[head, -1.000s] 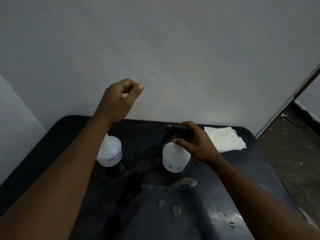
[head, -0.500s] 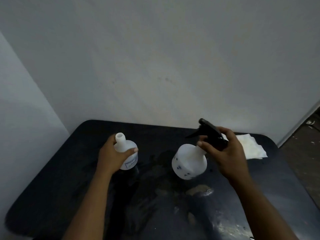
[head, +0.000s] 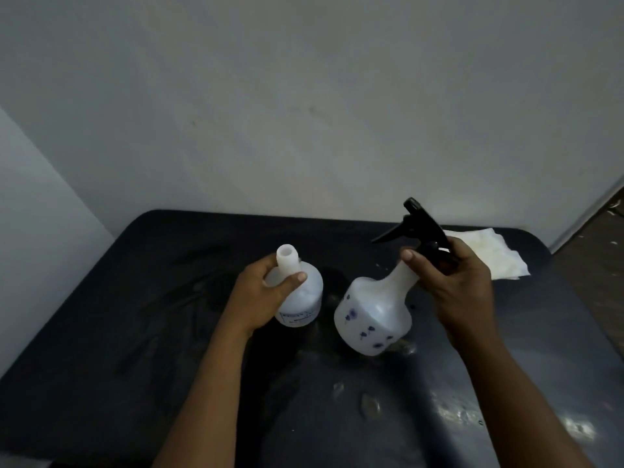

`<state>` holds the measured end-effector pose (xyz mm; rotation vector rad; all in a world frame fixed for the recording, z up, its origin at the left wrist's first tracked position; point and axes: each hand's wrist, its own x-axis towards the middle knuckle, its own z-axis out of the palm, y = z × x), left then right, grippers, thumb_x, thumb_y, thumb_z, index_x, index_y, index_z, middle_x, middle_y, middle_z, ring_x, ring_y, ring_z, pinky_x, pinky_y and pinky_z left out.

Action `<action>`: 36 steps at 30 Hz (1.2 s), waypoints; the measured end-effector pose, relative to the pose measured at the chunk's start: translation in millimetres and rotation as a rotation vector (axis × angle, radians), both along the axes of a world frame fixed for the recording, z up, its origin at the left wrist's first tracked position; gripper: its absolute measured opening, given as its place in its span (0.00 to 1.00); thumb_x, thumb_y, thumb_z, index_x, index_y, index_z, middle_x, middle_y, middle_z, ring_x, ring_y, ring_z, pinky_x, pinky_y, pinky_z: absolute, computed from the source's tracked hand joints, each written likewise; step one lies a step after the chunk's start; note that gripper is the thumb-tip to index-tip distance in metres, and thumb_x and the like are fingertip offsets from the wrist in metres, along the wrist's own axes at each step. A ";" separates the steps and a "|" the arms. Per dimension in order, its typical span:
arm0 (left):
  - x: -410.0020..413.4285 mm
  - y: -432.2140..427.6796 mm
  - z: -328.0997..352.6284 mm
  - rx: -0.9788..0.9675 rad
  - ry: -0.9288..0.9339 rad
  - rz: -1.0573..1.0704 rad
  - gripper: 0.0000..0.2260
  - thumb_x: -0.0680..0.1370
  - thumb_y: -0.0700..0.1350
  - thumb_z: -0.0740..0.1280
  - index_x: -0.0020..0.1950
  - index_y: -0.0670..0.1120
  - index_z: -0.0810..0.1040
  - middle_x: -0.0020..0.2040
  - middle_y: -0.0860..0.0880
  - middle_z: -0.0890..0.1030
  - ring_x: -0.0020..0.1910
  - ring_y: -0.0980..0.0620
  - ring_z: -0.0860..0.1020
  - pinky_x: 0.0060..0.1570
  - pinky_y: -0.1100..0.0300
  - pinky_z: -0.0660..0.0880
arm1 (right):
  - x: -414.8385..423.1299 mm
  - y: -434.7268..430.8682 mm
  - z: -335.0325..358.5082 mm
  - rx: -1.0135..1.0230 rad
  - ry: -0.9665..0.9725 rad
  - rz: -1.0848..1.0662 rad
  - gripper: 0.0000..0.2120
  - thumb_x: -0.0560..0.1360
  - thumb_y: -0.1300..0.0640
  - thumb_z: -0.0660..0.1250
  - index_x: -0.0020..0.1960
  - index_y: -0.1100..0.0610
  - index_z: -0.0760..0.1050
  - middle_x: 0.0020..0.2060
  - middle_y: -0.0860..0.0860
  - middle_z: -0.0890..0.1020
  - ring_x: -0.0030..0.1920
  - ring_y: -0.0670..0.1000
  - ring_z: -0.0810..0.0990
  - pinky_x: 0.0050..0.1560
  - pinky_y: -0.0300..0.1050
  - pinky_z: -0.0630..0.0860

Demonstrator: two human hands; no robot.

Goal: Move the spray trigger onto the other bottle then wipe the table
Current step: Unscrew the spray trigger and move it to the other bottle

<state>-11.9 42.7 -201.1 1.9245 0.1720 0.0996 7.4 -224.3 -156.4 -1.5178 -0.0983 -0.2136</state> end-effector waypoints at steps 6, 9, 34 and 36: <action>0.7 -9.5 6.3 0.033 0.006 -0.072 0.24 0.66 0.55 0.77 0.60 0.57 0.78 0.57 0.59 0.81 0.56 0.61 0.77 0.59 0.53 0.76 | 3.2 -4.5 -1.0 0.061 0.012 -0.038 0.25 0.59 0.50 0.78 0.53 0.51 0.74 0.42 0.46 0.88 0.45 0.44 0.87 0.43 0.33 0.80; -6.3 -14.0 30.0 -0.032 -0.090 0.043 0.31 0.62 0.57 0.76 0.64 0.55 0.75 0.63 0.56 0.78 0.62 0.57 0.75 0.63 0.52 0.72 | 4.1 0.0 4.0 0.052 0.006 -0.041 0.18 0.60 0.51 0.77 0.48 0.52 0.76 0.41 0.46 0.88 0.44 0.43 0.87 0.44 0.34 0.80; -47.1 -120.0 14.2 0.079 -0.176 -0.065 0.40 0.56 0.67 0.76 0.64 0.63 0.64 0.57 0.66 0.73 0.57 0.69 0.72 0.50 0.79 0.68 | -4.9 18.8 27.1 0.105 0.186 -0.056 0.21 0.53 0.38 0.75 0.39 0.50 0.85 0.33 0.45 0.86 0.34 0.42 0.82 0.38 0.36 0.81; -47.7 -119.9 13.7 0.053 -0.176 -0.056 0.39 0.56 0.67 0.77 0.63 0.62 0.66 0.56 0.65 0.75 0.57 0.68 0.73 0.50 0.78 0.70 | -6.0 18.8 32.2 0.101 0.233 -0.009 0.19 0.53 0.39 0.76 0.38 0.50 0.86 0.34 0.53 0.86 0.36 0.50 0.79 0.40 0.48 0.82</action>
